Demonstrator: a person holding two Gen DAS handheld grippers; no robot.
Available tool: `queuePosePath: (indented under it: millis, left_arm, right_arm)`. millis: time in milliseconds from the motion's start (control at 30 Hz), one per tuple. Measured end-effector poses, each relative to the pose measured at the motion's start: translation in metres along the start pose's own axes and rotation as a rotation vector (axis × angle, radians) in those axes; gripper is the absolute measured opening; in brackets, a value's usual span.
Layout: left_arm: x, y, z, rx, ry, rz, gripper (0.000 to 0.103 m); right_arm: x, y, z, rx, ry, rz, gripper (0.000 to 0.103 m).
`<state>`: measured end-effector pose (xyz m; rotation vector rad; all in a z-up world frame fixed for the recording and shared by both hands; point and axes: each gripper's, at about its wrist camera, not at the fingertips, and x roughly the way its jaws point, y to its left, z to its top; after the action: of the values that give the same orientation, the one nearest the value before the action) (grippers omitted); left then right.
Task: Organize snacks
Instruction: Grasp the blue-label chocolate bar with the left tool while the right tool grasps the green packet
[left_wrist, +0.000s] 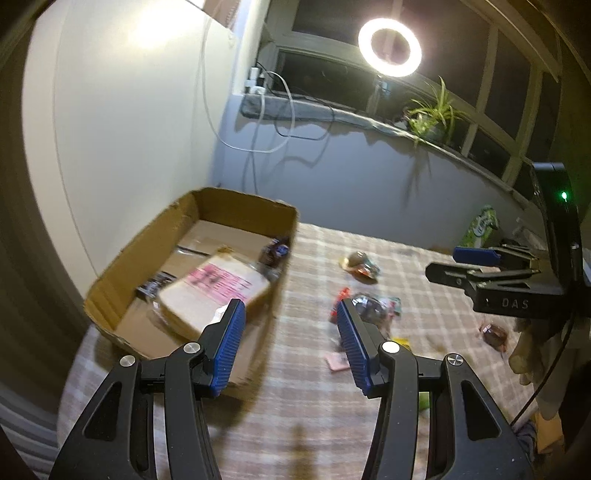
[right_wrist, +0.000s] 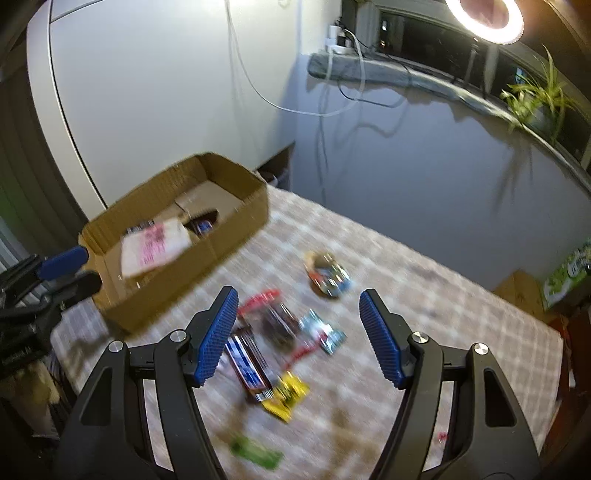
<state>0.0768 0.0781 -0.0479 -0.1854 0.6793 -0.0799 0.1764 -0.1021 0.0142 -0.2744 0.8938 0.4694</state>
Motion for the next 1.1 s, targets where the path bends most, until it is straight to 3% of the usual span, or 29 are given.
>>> queuePosePath:
  millis: [267,433,533,933,1100]
  left_arm:
    - [0.005,-0.039,-0.02,0.073,0.062,-0.086,0.051]
    - [0.013,-0.071,-0.041,0.196,0.145,-0.143,0.05]
    - [0.016,-0.078,-0.048,0.22,0.171,-0.147,0.05]
    - [0.054,-0.071,-0.041,0.095,0.251,-0.175,0.05]
    - [0.085,-0.063,-0.036,-0.006,0.307,-0.202,0.05]
  right_arm:
    - [-0.01,-0.042,-0.051,0.051,0.058,-0.049,0.071]
    - [-0.012,-0.067,-0.077,0.101,0.081,-0.054,0.071]
    - [-0.013,-0.075,-0.091,0.119,0.089,-0.038,0.071]
    - [-0.007,-0.018,-0.128,-0.041,0.101,0.19,0.071]
    - [0.0,0.002,-0.13,-0.125,0.114,0.236,0.063]
